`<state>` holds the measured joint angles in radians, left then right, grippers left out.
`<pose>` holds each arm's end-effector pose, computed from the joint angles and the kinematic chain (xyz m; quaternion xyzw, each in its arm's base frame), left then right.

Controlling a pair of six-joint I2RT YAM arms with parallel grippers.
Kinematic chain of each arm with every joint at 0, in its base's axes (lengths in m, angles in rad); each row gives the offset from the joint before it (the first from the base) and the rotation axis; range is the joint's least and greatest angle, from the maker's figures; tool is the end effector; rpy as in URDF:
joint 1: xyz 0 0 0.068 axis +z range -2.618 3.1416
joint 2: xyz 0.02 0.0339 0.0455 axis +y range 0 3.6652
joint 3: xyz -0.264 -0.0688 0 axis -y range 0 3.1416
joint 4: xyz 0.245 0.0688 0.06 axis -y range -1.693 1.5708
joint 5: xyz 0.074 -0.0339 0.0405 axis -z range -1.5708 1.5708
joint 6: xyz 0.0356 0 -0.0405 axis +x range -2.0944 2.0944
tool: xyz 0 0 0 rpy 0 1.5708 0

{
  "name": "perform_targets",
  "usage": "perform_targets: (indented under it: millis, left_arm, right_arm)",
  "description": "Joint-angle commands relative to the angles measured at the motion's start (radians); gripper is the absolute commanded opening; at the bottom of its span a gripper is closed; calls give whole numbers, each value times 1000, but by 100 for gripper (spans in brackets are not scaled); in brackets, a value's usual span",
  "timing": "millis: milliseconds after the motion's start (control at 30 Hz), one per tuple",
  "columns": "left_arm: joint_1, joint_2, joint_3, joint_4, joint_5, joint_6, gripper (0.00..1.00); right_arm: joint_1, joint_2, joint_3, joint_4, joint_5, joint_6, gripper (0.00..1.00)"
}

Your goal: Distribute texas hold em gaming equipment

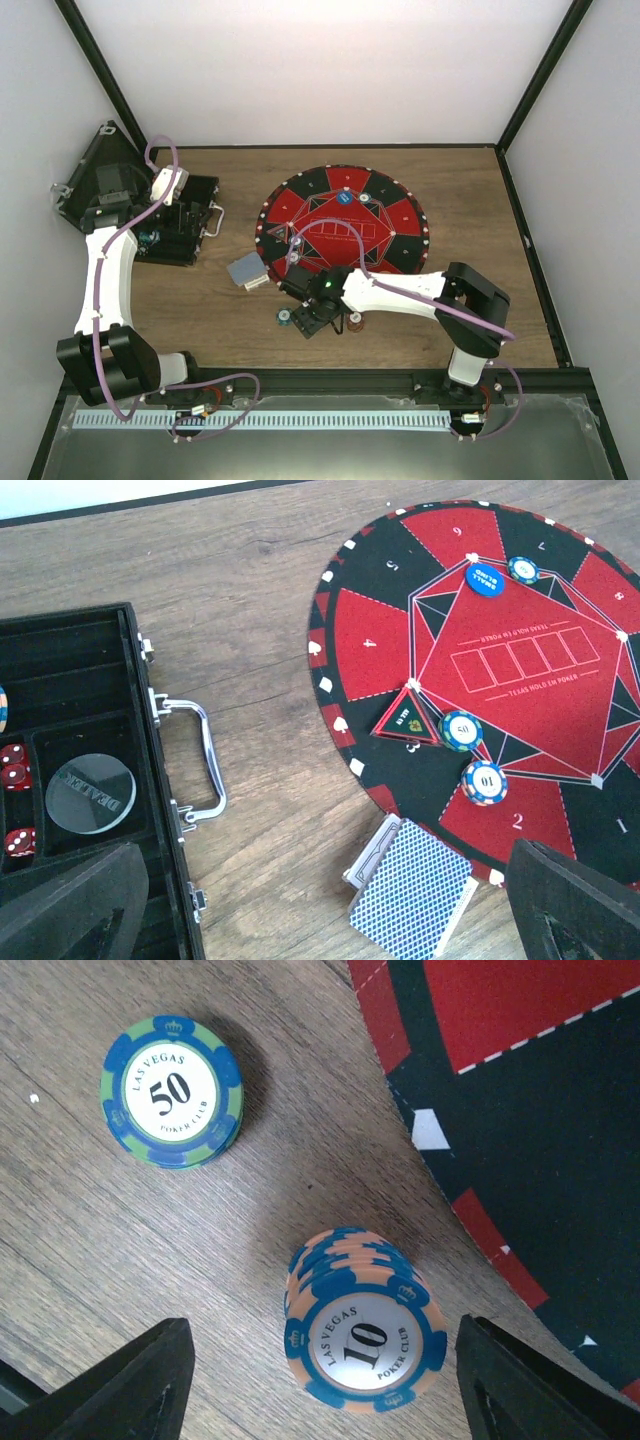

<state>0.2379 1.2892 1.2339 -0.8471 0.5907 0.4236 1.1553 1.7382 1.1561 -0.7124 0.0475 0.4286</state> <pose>0.2561 0.0417 0.3322 0.1789 0.8910 -0.1582 0.3861 0.1354 0.3026 0.1838 -0.3489 0.9267 0.0815 0.1134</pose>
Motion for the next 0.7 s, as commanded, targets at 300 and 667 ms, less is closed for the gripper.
perform_targets:
  millis: [300, 667]
  left_arm:
    - [7, -8, -13, 17, 20, 0, 100]
    - [7, -13, -13, 16, 14, 2, 100]
  right_arm:
    - [9, 36, -19, 30, 23, 2, 61]
    - [9, 27, -4, 25, 41, 1, 49]
